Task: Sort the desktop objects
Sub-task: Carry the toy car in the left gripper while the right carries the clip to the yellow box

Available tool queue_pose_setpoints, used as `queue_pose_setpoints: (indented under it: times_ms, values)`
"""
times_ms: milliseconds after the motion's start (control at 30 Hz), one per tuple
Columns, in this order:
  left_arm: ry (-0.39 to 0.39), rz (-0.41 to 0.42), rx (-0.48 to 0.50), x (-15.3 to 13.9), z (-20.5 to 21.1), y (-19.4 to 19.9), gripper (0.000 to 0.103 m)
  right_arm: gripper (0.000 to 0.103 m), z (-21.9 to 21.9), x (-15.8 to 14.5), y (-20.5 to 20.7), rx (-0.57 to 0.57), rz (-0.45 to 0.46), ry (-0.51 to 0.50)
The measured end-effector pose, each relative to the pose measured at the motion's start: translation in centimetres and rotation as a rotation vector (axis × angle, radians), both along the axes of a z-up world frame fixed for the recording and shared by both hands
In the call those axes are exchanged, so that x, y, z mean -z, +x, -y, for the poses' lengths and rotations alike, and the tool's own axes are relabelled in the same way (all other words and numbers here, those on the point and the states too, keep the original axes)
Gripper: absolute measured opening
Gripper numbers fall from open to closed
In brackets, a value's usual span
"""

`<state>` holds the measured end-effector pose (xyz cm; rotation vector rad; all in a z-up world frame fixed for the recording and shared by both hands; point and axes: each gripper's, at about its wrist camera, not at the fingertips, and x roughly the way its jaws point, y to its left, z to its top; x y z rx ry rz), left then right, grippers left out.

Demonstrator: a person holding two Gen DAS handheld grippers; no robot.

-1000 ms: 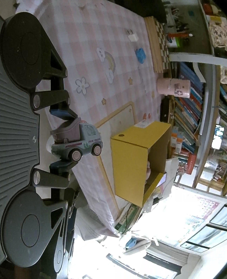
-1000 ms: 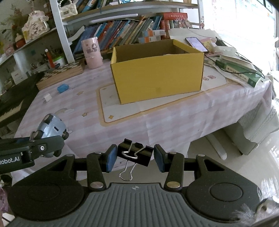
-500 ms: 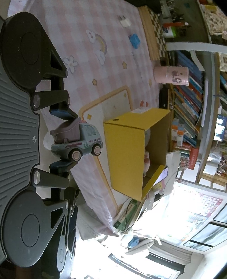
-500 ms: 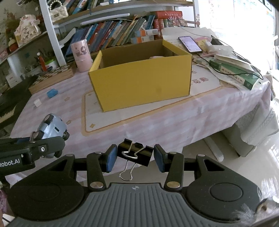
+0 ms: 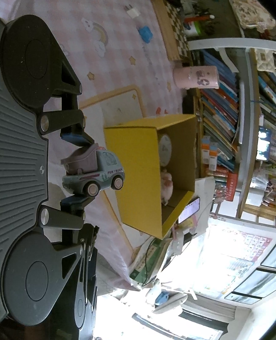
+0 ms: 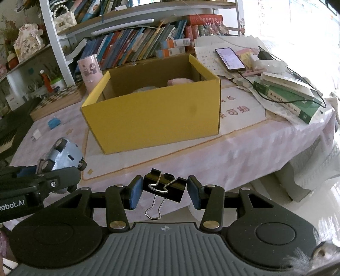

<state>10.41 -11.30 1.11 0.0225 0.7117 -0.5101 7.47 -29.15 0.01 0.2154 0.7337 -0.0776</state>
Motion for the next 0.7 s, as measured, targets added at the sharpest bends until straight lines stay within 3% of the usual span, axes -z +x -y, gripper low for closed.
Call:
queue_pose_setpoints:
  times_ms: [333, 700]
  values:
    - [0.01, 0.056, -0.015, -0.8, 3.5, 1.3, 0.046, 0.043, 3.5, -0.6, 2.3, -0.039, 0.027, 0.001]
    - [0.019, 0.158, -0.05, -3.2, 6.1, 4.1, 0.046, 0.043, 6.7, -3.9, 5.5, -0.088, 0.131, -0.025]
